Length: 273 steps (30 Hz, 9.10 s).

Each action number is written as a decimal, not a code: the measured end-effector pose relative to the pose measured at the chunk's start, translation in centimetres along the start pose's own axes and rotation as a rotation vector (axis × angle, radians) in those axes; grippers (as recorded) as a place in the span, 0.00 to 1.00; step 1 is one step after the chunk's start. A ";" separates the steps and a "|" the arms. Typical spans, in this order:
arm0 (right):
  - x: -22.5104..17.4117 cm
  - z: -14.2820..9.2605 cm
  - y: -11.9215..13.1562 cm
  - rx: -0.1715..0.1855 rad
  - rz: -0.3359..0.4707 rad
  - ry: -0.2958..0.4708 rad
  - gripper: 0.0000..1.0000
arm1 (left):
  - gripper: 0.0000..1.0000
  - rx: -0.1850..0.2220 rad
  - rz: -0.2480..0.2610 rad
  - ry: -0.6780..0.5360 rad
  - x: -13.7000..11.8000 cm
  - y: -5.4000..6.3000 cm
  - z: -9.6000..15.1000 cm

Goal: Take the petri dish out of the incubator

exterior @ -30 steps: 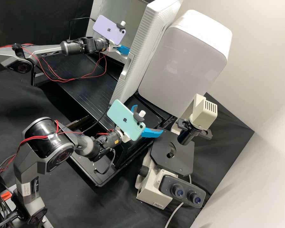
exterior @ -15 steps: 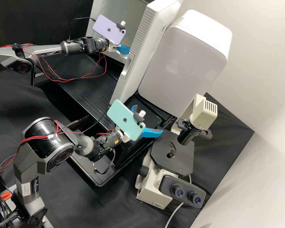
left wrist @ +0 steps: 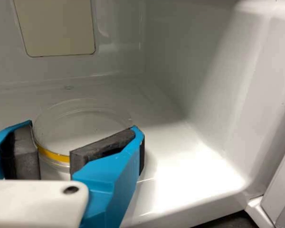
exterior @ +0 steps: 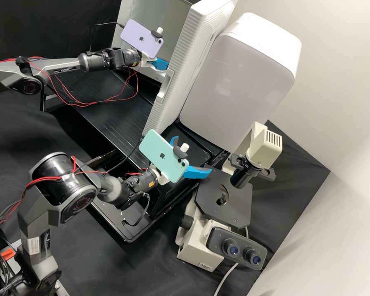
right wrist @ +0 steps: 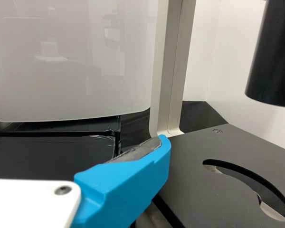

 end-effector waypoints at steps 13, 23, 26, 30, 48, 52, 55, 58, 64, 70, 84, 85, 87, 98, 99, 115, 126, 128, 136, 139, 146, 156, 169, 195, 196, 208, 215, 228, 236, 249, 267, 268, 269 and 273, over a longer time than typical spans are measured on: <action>0.0 0.0 0.0 0.000 0.000 0.000 1.00 | 0.00 0.036 0.008 0.014 -0.8 -0.9 0.2; 0.0 0.0 0.0 0.000 0.000 0.000 1.00 | 0.00 0.060 0.025 -0.033 -5.3 -2.2 0.1; 0.0 0.0 0.0 0.000 0.000 0.000 1.00 | 0.00 0.054 0.035 -0.047 -6.4 -2.4 0.0; 0.0 0.0 0.0 0.000 0.000 0.000 1.00 | 0.00 0.066 0.035 -0.059 -7.1 -3.2 0.0; 0.0 0.0 0.0 0.000 0.000 0.000 1.00 | 0.00 0.092 0.024 -0.116 -10.5 -4.2 -0.9; 0.0 0.0 0.0 0.000 0.000 0.000 1.00 | 0.00 0.097 0.010 -0.125 -11.0 -4.3 -1.2; 0.0 0.0 0.0 0.000 0.000 0.000 1.00 | 0.00 0.103 0.003 -0.122 -11.1 -4.5 -1.4; 0.0 0.0 0.0 0.000 0.000 0.000 1.00 | 0.00 0.108 -0.007 -0.122 -11.2 -4.8 -1.5; 0.0 0.0 0.0 0.000 0.000 0.000 1.00 | 0.00 0.111 -0.014 -0.124 -11.2 -5.0 -1.6; 0.0 0.0 0.0 0.000 0.000 0.000 1.00 | 0.00 0.112 -0.015 -0.126 -11.2 -5.0 -1.5; 0.0 0.0 0.0 0.000 0.000 0.000 1.00 | 0.00 0.112 -0.034 -0.138 -11.7 -5.4 -1.6; 0.0 0.0 0.0 0.000 0.000 0.000 1.00 | 0.00 0.114 -0.039 -0.142 -11.9 -5.4 -1.6; 0.0 0.0 0.0 0.000 0.000 0.000 1.00 | 0.00 0.118 -0.052 -0.168 -12.8 -5.5 -1.4; 0.0 0.0 0.0 0.000 0.000 0.000 1.00 | 0.00 0.141 -0.135 -0.324 -16.8 -6.3 0.1; 0.0 0.0 0.0 0.000 0.000 0.000 1.00 | 0.00 0.141 -0.138 -0.328 -16.8 -6.3 0.1; 0.0 0.0 0.0 0.000 0.000 0.000 1.00 | 0.00 0.141 -0.139 -0.329 -16.8 -6.3 0.2; 0.0 0.0 0.0 0.000 0.000 0.000 1.00 | 0.00 0.122 -0.089 -0.260 -15.8 -5.0 -1.1; 0.0 0.0 0.0 0.000 0.000 0.000 1.00 | 0.00 0.112 -0.066 -0.236 -15.5 -4.3 -1.4; 0.0 0.0 0.0 0.000 0.000 0.000 1.00 | 0.00 0.086 -0.001 -0.155 -13.7 -2.9 -2.3; 0.0 0.0 0.0 0.000 0.000 0.000 1.00 | 0.00 0.084 0.004 -0.149 -13.2 -3.0 -2.2; 0.0 0.0 0.0 0.000 0.000 0.000 1.00 | 0.00 0.098 -0.018 -0.153 -12.3 -4.3 -1.6; 0.0 0.0 0.0 0.000 0.000 0.000 1.00 | 0.00 0.108 -0.045 -0.174 -11.4 -5.5 -0.9; 0.0 0.0 0.0 0.000 0.000 0.000 1.00 | 0.00 0.105 -0.047 -0.141 -10.3 -5.5 -2.1; 0.0 0.0 0.0 0.000 0.000 0.000 1.00 | 1.00 0.105 -0.047 -0.140 -10.3 -5.4 -2.1; 0.0 0.0 0.0 0.000 0.000 0.000 1.00 | 1.00 0.105 -0.047 -0.140 -10.3 -5.4 -2.1; 0.0 0.0 0.0 0.000 0.000 0.000 1.00 | 1.00 0.105 -0.047 -0.140 -10.3 -5.4 -2.1; 0.0 0.0 0.0 0.000 0.000 0.000 1.00 | 1.00 0.105 -0.059 -0.160 -10.4 -5.6 -2.0; 0.0 0.0 0.0 0.000 0.000 0.000 1.00 | 0.00 0.121 -0.037 -0.184 -9.6 -4.5 -1.6; 0.0 0.0 0.0 0.000 0.000 0.000 1.00 | 0.00 0.119 -0.041 -0.189 -9.5 -4.5 -1.6; 0.0 0.0 0.0 0.000 0.000 0.000 1.00 | 0.00 0.121 -0.052 -0.190 -9.5 -4.8 -1.8; 0.0 0.0 0.0 0.000 0.000 0.000 1.00 | 0.00 0.093 -0.043 -0.166 -9.7 -4.5 -2.1; 0.0 0.0 0.0 0.000 0.000 0.000 1.00 | 0.00 0.093 -0.042 -0.164 -9.7 -4.5 -2.1; 0.0 0.0 0.0 0.000 0.000 0.000 1.00 | 0.00 0.093 -0.040 -0.162 -9.7 -4.5 -2.1; 0.0 0.0 0.0 0.000 0.000 0.000 1.00 | 0.00 0.089 -0.040 -0.159 -9.7 -4.5 -2.2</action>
